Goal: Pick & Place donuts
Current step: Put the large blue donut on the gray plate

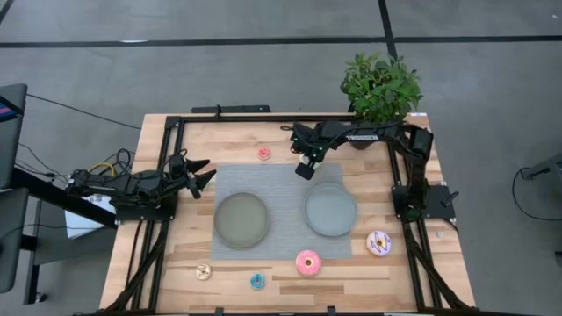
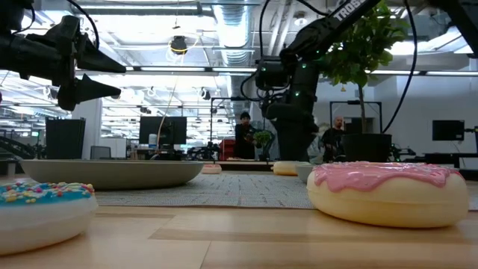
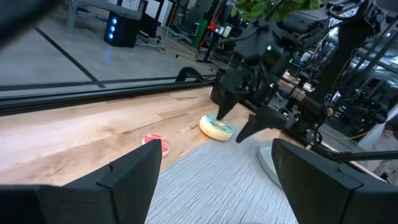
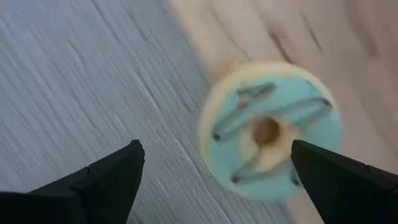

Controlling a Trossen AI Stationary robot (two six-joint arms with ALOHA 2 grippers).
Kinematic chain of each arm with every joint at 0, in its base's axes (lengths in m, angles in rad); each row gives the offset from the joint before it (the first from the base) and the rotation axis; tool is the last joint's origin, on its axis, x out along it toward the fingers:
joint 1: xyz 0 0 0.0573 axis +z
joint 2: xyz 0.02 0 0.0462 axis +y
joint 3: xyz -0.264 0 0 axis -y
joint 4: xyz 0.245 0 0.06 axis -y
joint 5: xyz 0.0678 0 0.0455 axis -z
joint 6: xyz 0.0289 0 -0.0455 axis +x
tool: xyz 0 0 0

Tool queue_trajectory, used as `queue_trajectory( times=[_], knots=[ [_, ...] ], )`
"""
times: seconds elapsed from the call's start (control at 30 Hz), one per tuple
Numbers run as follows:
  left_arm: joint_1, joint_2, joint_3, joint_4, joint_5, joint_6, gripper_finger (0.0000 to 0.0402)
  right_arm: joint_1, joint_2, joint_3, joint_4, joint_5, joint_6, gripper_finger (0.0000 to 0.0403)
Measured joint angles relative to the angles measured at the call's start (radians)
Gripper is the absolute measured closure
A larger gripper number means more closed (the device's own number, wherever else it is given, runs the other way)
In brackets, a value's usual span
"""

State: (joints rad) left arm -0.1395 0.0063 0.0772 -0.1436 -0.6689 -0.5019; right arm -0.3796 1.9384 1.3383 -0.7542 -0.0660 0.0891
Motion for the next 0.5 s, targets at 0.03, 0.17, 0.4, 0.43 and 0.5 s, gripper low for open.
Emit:
queue_trajectory(
  times=[0.03, 0.17, 0.4, 0.43, 0.5],
  knots=[
    [0.0, 0.0, 0.0, 0.0, 0.001, 0.0, 0.0104, 0.006, 0.008, 0.0, -0.005, -0.003, 0.0, 0.001],
    [0.0, 0.0, 0.0, 0.0, 0.007, 0.0, 0.0104, 0.023, 0.033, -0.001, -0.012, 0.003, 0.012, 0.001],
    [0.0, 0.0, 0.0, 0.001, 0.007, 0.001, 0.0104, 0.026, 0.028, 0.0, 0.002, 0.003, 0.017, 0.001],
    [0.0, 0.0, 0.0, 0.001, 0.006, 0.0, 0.0104, 0.026, 0.028, 0.0, 0.002, 0.002, 0.018, 0.001],
    [0.0, 0.0, 0.0, 0.001, 0.007, 0.0, 0.0104, 0.028, 0.028, 0.0, 0.003, -0.005, 0.018, 0.001]
  ],
)
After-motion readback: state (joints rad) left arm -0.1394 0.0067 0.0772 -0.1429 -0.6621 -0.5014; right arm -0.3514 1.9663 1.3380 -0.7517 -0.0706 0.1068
